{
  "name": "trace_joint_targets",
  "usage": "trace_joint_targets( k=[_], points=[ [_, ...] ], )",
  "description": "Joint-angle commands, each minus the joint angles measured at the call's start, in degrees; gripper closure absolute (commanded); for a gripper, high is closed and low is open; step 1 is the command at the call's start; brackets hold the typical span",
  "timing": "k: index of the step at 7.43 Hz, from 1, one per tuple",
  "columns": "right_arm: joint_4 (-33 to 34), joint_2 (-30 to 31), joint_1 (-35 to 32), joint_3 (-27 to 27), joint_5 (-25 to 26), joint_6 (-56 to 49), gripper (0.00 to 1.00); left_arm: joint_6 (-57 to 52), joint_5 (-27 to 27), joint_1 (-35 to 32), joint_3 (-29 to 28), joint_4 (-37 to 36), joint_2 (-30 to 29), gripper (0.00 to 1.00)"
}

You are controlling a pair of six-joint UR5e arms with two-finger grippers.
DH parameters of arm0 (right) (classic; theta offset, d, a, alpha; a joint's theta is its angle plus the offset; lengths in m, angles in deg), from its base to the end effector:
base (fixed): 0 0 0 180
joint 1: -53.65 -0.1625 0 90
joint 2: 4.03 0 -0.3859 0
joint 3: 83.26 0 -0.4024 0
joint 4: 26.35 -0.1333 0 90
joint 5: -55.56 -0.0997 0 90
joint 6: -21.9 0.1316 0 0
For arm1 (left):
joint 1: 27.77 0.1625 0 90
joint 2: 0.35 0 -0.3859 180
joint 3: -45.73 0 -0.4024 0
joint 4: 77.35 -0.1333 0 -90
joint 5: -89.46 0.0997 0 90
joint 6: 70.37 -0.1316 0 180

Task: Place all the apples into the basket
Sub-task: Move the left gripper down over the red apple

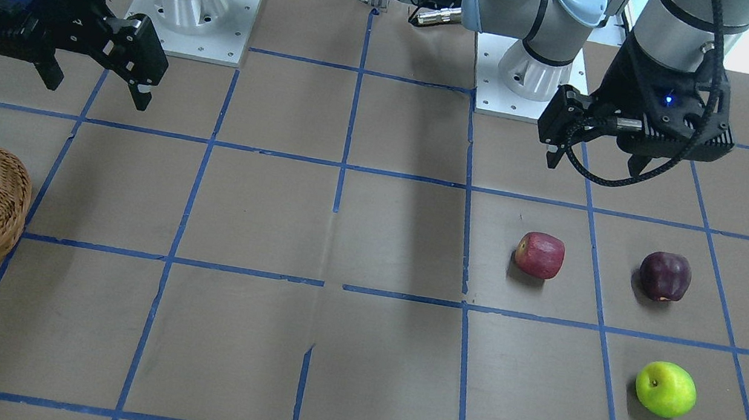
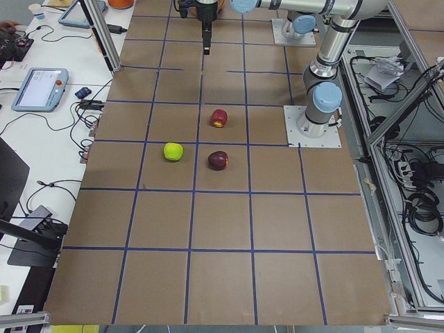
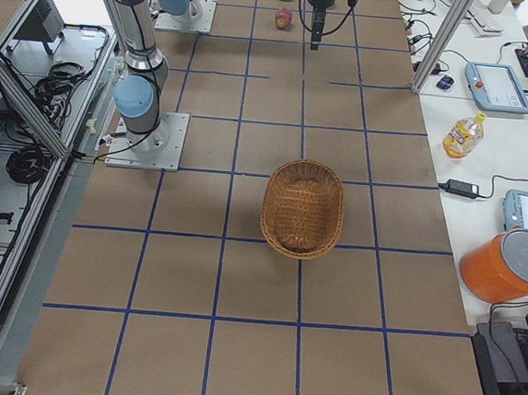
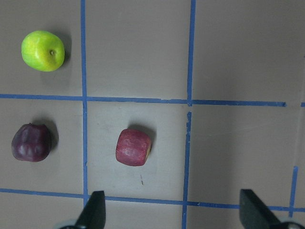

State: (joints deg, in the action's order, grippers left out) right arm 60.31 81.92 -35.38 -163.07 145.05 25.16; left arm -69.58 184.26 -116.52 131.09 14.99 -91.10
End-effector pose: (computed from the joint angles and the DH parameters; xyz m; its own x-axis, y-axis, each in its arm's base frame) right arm 0.1254 -0.5356 0.4639 -0.9972 0.0733 -0.0117 0.0737 0.9961 -0.0483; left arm -0.1111 -0.5123 0.4473 -0.9958 -0.0378 -0.0833 -0.0355 0.9990 -0.0282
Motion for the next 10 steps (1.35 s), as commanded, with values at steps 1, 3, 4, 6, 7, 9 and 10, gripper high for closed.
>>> trace_joint_targets(
  k=[1,3,4,6,7,9,10],
  points=[
    [0.0,0.0,0.0,0.0,-0.1,0.1,0.0,0.0,0.0,0.0,0.1,0.0,-0.1,0.0],
    [0.0,0.0,0.0,0.0,-0.4,0.1,0.0,0.1,0.0,0.0,0.7,0.0,0.1,0.0],
    [0.0,0.0,0.0,0.0,-0.3,0.1,0.0,0.1,0.0,0.0,0.9,0.0,0.1,0.0],
    [0.0,0.0,0.0,0.0,-0.4,0.1,0.0,-1.4,0.7,0.3,3.7,5.8,-0.3,0.0],
    [0.0,0.0,0.0,0.0,-0.5,0.2,0.0,-6.5,0.7,2.5,6.0,5.1,-2.1,0.0],
    [0.0,0.0,0.0,0.0,-0.4,0.2,0.0,-18.2,0.1,6.7,12.6,-1.9,-1.7,0.0],
    [0.0,0.1,0.0,-0.1,-0.5,0.2,0.0,-18.3,0.0,8.5,16.0,-6.2,-3.0,0.0]
  ],
)
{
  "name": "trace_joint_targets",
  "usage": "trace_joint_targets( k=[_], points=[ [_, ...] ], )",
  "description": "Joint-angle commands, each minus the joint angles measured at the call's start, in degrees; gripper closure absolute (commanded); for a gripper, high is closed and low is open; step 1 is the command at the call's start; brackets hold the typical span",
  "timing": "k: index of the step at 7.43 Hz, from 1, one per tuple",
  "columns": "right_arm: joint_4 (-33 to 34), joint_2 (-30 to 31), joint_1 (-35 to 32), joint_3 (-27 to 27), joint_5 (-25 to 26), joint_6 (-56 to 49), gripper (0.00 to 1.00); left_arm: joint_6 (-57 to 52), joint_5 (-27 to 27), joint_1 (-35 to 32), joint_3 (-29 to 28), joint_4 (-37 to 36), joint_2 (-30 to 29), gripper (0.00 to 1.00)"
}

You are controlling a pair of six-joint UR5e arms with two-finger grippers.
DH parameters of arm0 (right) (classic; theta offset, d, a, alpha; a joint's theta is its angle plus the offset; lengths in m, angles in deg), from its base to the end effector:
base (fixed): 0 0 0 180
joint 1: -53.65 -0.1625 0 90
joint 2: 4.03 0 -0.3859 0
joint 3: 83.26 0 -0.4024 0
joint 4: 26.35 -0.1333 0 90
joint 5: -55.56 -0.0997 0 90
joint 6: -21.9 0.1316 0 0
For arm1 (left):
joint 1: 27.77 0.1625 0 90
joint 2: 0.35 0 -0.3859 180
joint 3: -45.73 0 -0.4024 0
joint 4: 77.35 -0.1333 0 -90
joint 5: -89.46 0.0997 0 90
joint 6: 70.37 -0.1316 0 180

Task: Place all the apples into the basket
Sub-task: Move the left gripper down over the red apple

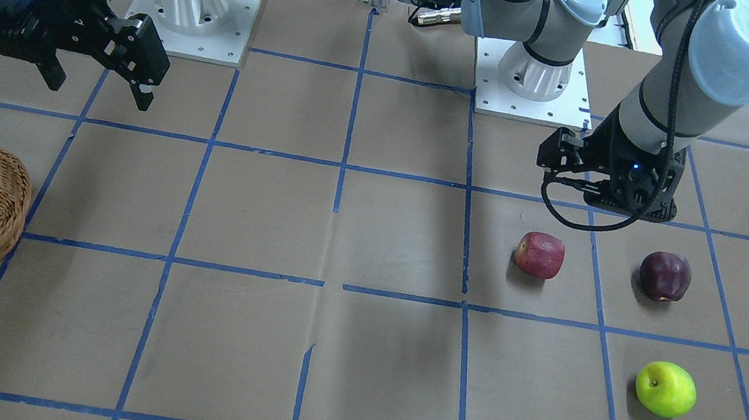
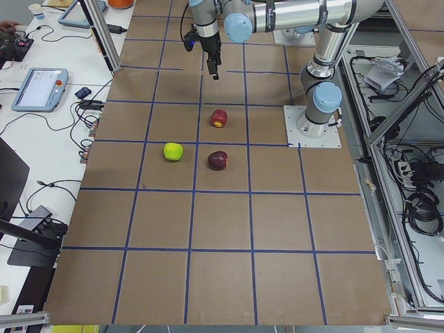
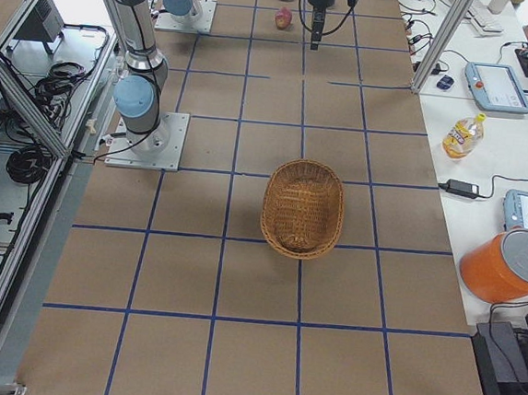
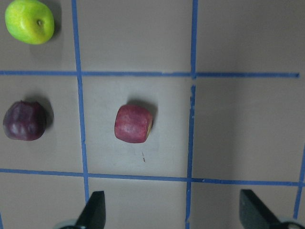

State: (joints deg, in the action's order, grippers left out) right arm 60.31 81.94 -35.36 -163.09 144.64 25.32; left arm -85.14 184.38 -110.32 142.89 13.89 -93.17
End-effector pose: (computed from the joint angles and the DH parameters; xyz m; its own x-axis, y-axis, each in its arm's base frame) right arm 0.1262 -0.5355 0.4639 -0.9969 0.0760 -0.0189 0.0769 0.9959 -0.0478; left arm -0.0578 -0.4993 0.3302 -0.9898 0.1390 -0.0317 0.1294 0.9692 0.2096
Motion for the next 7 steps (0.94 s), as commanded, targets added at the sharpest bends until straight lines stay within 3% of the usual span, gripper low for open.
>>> trace_joint_targets(
  k=[1,4,7],
  points=[
    [0.0,0.1,0.0,-0.1,-0.2,0.0,0.0,-4.2,-2.0,3.3,8.5,-13.4,-2.5,0.0],
    [0.0,0.1,0.0,-0.1,-0.1,0.0,0.0,-10.5,-2.1,5.9,21.8,-32.3,-4.9,0.0],
    [0.0,0.1,0.0,-0.1,-0.3,0.0,0.0,-9.4,-2.4,6.1,24.5,-34.2,-7.0,0.0]
  ],
)
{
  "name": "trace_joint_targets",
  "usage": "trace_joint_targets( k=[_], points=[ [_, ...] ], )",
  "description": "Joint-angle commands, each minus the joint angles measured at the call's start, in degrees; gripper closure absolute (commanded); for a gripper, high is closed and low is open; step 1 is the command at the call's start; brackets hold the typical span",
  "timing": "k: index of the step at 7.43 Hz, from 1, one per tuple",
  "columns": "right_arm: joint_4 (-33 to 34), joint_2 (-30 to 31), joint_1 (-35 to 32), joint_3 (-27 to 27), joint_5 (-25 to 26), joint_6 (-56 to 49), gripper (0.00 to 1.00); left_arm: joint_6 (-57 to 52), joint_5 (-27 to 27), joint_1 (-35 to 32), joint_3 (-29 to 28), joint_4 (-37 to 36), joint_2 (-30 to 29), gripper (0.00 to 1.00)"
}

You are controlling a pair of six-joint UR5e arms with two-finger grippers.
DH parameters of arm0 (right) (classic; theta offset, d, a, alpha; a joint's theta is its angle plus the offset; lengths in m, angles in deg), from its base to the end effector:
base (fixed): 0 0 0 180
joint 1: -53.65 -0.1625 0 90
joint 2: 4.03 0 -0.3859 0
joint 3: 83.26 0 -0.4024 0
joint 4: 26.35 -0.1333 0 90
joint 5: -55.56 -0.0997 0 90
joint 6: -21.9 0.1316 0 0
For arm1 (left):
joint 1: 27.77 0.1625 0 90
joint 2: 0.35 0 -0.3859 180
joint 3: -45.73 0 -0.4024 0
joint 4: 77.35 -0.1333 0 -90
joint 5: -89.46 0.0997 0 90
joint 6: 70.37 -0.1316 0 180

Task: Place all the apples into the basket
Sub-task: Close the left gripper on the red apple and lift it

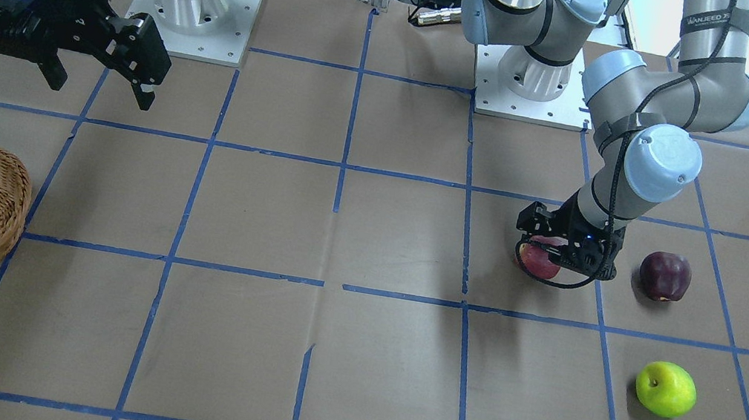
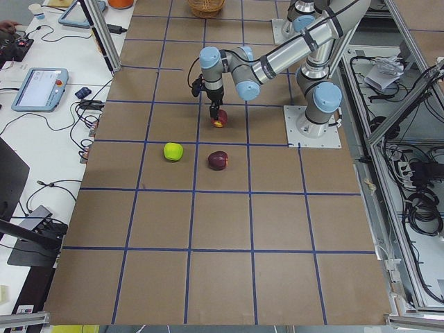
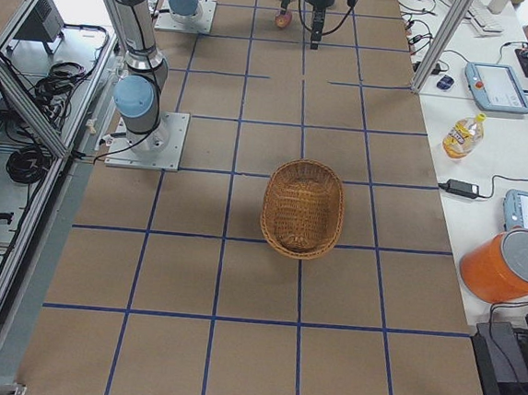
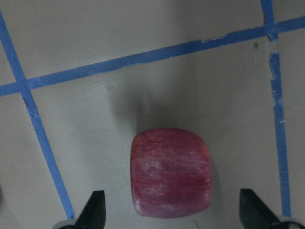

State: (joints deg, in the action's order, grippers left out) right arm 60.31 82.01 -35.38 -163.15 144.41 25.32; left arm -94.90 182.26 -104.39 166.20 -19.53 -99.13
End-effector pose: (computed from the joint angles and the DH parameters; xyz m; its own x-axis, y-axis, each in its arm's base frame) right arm 0.1269 -0.5350 0.4641 -0.9969 0.0755 -0.0229 0.0765 0.9959 -0.0477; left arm -0.0185 -0.4703 0.1466 -0.9806 0.1959 0.0070 0.1951 0.9719 0.1321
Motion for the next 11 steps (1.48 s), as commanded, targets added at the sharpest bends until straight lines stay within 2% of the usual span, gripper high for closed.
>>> trace_joint_targets(
  k=[1,2,3,4,5,6,7,8,9,10,11],
  points=[
    [0.0,0.0,0.0,-0.1,0.1,0.0,0.0,0.4,-0.2,0.2,1.5,-0.8,-1.6,0.0],
    [0.0,0.0,0.0,-0.1,0.0,0.0,0.0,0.4,-0.2,0.2,1.5,-1.6,-2.2,0.01],
    [0.0,0.0,0.0,-0.1,0.0,0.0,0.0,0.5,-0.2,0.2,1.7,-5.4,-2.6,0.56],
    [0.0,0.0,0.0,-0.2,0.0,0.0,0.0,0.5,0.0,0.1,1.4,-6.4,-2.2,0.82],
    [0.0,0.0,0.0,-0.2,0.0,0.0,0.0,1.8,0.0,-0.5,1.1,-6.7,-1.2,0.93],
    [0.0,0.0,0.0,-0.2,0.0,0.0,0.0,6.8,-1.9,-1.2,-0.1,-6.8,-1.2,0.95],
    [0.0,0.0,0.0,-0.2,0.0,0.1,0.0,19.2,-10.4,-3.5,-2.8,-5.9,-2.4,0.95],
    [0.0,0.0,0.0,-0.2,-0.1,0.1,0.0,29.2,-17.1,-9.8,-4.2,-7.7,-3.3,0.95],
    [0.0,0.0,0.0,-0.2,-0.1,0.0,0.0,34.8,-17.7,-14.8,-7.8,-12.3,-5.7,0.95],
    [0.0,0.0,0.0,-0.4,-0.1,0.0,0.0,44.0,-17.6,-19.2,-10.0,-13.1,-8.8,0.95],
    [0.0,0.0,0.0,-0.4,0.0,0.0,0.0,50.2,-17.2,-25.1,-11.8,-20.2,-11.4,0.95]
  ],
)
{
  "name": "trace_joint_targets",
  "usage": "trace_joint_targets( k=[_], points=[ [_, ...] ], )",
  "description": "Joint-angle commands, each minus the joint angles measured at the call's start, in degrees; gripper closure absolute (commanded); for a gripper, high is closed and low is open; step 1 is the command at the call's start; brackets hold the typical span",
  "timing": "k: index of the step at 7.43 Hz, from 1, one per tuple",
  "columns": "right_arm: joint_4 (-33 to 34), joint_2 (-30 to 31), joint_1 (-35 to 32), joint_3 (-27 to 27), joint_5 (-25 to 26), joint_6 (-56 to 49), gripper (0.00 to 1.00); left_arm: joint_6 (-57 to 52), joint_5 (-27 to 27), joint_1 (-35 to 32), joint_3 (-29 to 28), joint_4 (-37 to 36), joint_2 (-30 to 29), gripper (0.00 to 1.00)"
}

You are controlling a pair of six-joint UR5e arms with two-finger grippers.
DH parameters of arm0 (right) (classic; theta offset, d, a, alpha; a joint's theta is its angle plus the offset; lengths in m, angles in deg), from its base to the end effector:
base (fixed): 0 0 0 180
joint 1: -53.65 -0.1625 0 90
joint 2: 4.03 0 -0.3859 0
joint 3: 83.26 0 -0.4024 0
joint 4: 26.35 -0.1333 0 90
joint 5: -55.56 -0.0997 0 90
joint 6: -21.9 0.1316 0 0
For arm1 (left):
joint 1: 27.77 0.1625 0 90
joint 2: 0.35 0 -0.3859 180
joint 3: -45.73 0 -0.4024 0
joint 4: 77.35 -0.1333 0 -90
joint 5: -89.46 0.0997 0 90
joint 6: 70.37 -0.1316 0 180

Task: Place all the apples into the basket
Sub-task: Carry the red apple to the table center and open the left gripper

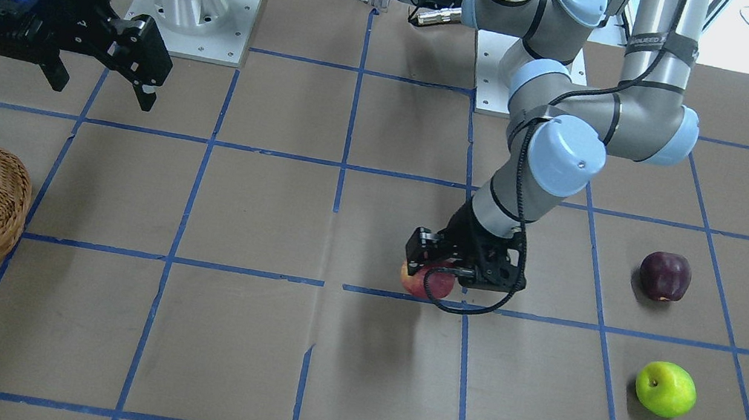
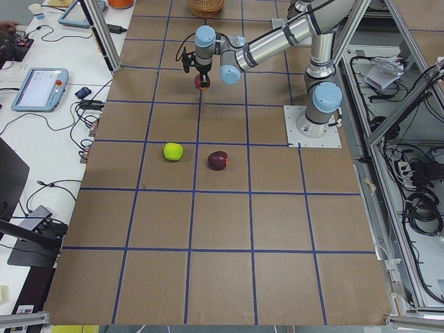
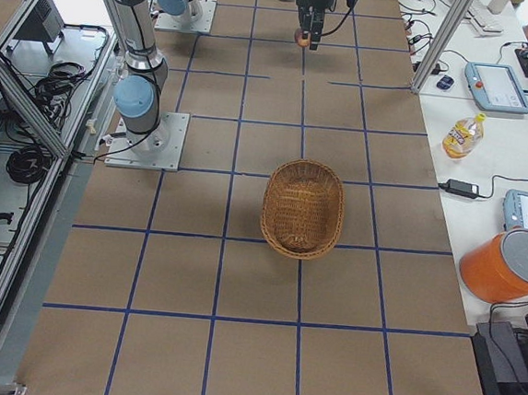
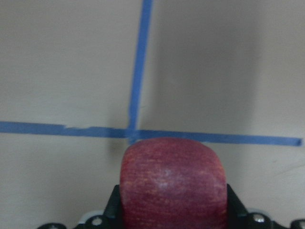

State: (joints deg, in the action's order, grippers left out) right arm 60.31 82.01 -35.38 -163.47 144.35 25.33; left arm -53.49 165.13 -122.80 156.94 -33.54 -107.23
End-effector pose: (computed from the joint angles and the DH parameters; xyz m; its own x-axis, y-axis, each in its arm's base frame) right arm 0.1270 -0.5345 0.4612 -0.9968 0.0757 -0.0237 0.0767 0.9962 -0.0421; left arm -0.2131 -0.5288 0.1713 -0.9459 -0.1718 0.2754 -0.1963 0.9785 -0.0637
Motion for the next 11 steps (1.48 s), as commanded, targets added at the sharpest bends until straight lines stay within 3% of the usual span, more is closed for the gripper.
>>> trace_joint_targets(
  k=[1,2,3,4,5,7,8,10,11],
  points=[
    [0.0,0.0,0.0,-0.2,0.1,-0.2,0.0,13.4,0.2,-8.4,-5.2,-7.7,-6.1,0.95],
    [0.0,0.0,0.0,-0.2,0.2,-0.2,0.0,14.1,1.7,-10.3,-6.6,-7.8,-9.0,0.95],
    [0.0,-0.1,0.1,-0.2,0.2,-0.3,0.0,15.1,3.6,-12.0,-9.1,-7.8,-11.0,0.89],
    [0.0,0.0,0.1,-0.3,0.2,-0.4,0.0,14.9,3.6,-12.6,-9.3,-7.6,-12.4,0.01],
    [0.0,-0.1,0.1,-0.3,0.2,-0.4,0.0,15.0,3.7,-12.8,-10.0,-7.9,-12.8,0.0],
    [0.0,0.0,0.0,-0.4,0.1,0.0,0.0,14.2,3.7,-10.1,-10.4,-6.4,-8.0,0.0],
    [0.3,-0.4,0.0,-0.4,0.0,0.3,0.0,12.8,3.5,-6.9,-10.5,-1.4,-4.5,0.0],
    [3.0,-4.2,-1.5,-0.4,0.0,0.4,0.0,-11.0,5.3,3.9,-10.5,17.7,3.7,0.0],
    [5.7,-7.2,-6.1,-0.6,0.1,3.0,0.0,-18.1,8.0,9.5,-9.6,23.5,7.0,0.0]
  ],
)
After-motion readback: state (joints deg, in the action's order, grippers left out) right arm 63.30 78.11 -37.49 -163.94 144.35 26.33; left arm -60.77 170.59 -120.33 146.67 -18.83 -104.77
